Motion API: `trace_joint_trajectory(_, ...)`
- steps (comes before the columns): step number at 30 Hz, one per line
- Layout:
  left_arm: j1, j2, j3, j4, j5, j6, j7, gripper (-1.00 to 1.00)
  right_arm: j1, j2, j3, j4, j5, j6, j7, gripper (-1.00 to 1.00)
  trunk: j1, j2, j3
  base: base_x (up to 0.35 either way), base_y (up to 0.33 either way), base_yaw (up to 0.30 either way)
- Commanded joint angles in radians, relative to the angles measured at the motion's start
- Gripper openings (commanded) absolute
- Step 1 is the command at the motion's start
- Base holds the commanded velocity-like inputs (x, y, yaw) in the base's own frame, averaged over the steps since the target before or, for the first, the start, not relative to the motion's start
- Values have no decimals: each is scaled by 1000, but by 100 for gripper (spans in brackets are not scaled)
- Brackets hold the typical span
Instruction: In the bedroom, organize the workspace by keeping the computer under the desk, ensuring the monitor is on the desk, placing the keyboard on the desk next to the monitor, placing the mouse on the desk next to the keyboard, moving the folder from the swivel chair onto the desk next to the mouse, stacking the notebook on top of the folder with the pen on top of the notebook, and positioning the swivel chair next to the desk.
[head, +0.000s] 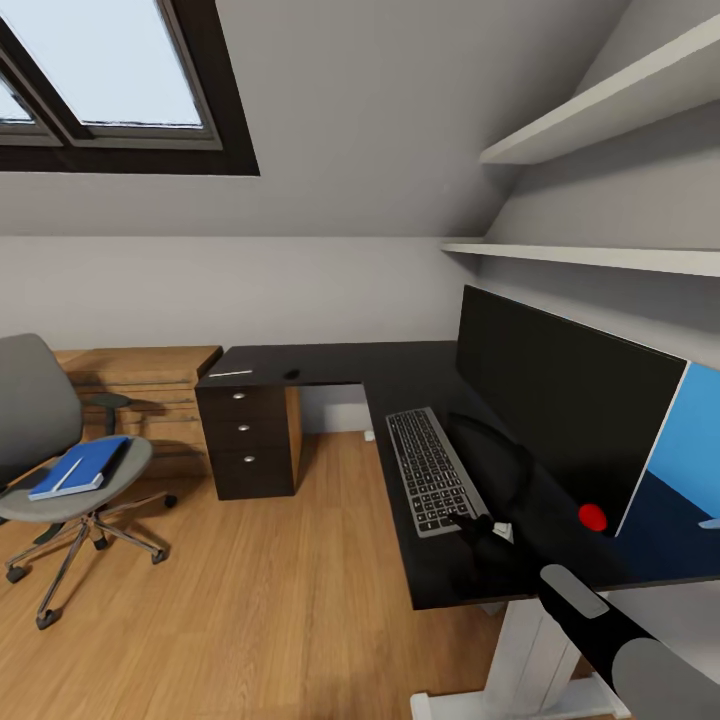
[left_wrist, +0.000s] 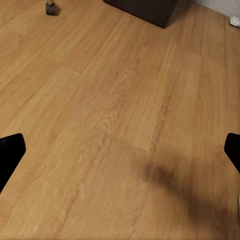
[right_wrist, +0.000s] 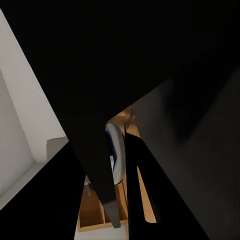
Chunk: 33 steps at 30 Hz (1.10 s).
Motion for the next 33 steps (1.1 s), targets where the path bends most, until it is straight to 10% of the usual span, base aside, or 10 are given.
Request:
trace_joint_trajectory(1,0,1,-6,-1,11,-2,-4,100,-1,-1,6,1,-7,1,4,-100,0,0,-1,0,0,0)
trace_joint_trajectory(33,0,0,-7,-1,11,-2,-4,100,-1,-1,8,12,-8,4,-67,-100,0,0,-1,0,0,0)
